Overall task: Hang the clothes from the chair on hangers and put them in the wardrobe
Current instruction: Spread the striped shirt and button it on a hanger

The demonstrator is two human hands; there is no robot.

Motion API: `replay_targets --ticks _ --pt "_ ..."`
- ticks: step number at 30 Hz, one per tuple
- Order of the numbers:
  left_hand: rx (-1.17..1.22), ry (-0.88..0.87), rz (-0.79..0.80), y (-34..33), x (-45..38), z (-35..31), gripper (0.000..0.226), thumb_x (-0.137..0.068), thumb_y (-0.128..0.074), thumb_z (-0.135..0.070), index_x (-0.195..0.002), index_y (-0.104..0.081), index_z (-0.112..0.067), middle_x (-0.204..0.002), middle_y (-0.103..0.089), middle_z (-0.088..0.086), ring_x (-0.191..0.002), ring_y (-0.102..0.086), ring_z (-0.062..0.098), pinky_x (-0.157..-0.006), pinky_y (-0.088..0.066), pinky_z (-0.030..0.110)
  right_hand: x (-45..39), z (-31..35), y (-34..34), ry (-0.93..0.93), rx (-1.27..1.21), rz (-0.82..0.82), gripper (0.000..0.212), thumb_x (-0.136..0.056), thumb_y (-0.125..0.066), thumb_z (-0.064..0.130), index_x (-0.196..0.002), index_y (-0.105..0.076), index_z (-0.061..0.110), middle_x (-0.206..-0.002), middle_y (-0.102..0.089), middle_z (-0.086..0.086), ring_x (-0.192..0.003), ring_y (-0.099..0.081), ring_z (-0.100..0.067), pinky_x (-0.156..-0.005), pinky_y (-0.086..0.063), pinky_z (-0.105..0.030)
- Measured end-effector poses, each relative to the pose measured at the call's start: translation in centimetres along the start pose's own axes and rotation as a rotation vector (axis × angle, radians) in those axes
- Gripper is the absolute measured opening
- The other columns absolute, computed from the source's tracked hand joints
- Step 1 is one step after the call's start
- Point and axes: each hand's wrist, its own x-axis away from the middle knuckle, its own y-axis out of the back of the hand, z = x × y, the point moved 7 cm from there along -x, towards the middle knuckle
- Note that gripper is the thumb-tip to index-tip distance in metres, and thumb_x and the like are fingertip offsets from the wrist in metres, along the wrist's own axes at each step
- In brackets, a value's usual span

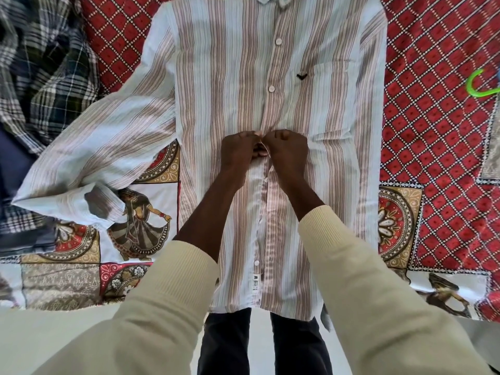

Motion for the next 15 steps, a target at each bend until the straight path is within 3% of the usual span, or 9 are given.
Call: replay_targets --ticks 3,5,7,9,12,15 --pt "-0.059 -0.016 0.011 -0.3 -0.3 -0.4 0.016 -0.087 -0.072 -0.012 -0.078 -0.067 0.0 -0.07 -0.069 0.013 -0.057 -0.066 0.016 -0.06 -0.057 0.03 -0.1 0.2 0.2 0.063 0.109 -0.034 0.045 -0.077 -0.066 0.007 -0.043 -0.042 0.024 -0.039 -0.041 0.014 -0.04 -0.038 -0.002 -0.049 -0.035 -0.025" --pt "-0.159 -0.032 -0.009 -0.4 -0.7 -0.6 0.014 -0.088 -0.069 -0.008 -0.074 -0.065 -0.007 -0.069 -0.068 0.007 -0.056 -0.066 0.012 -0.059 -0.057 0.026 -0.1 0.3 0.4 0.11 0.211 -0.051 0.032 -0.079 -0.066 0.013 -0.05 -0.055 0.022 -0.049 -0.054 0.012 -0.047 -0.051 -0.003 -0.051 -0.044 -0.028" --pt "-0.167 -0.045 -0.015 -0.4 -1.0 -0.6 0.013 -0.087 -0.068 -0.004 -0.075 -0.066 -0.007 -0.07 -0.069 0.01 -0.06 -0.068 0.019 -0.059 -0.057 0.03 -0.1 0.6 0.5 0.168 0.301 -0.035 0.016 -0.081 -0.068 0.02 -0.065 -0.07 0.017 -0.064 -0.065 0.005 -0.06 -0.062 -0.01 -0.057 -0.051 -0.031" --pt "-0.148 -0.069 0.001 -0.4 -1.3 -0.4 0.009 -0.088 -0.068 -0.002 -0.079 -0.066 -0.002 -0.073 -0.071 0.014 -0.064 -0.07 0.026 -0.061 -0.058 0.033 -0.4 0.7 0.6 0.213 0.366 -0.008 0.013 -0.082 -0.072 0.025 -0.074 -0.074 0.015 -0.071 -0.068 0.003 -0.068 -0.064 -0.011 -0.061 -0.049 -0.029" --pt "-0.158 -0.111 0.025 -0.5 -1.0 -0.4 0.007 -0.092 -0.064 -0.004 -0.086 -0.065 -0.001 -0.078 -0.071 0.017 -0.067 -0.072 0.028 -0.065 -0.06 0.037 -0.7 0.4 0.8 0.182 0.299 0.039 0.012 -0.08 -0.077 0.028 -0.075 -0.074 0.018 -0.075 -0.069 0.003 -0.072 -0.067 -0.013 -0.067 -0.054 -0.033" --pt "-0.115 -0.118 0.019 -0.3 -1.0 -0.2 0.008 -0.093 -0.061 0.0 -0.086 -0.063 -0.001 -0.077 -0.07 0.017 -0.064 -0.07 0.024 -0.061 -0.059 0.033 -0.4 0.5 0.8 0.143 0.234 0.074 0.013 -0.08 -0.076 0.023 -0.068 -0.071 0.023 -0.073 -0.07 0.002 -0.071 -0.069 -0.017 -0.069 -0.058 -0.042"
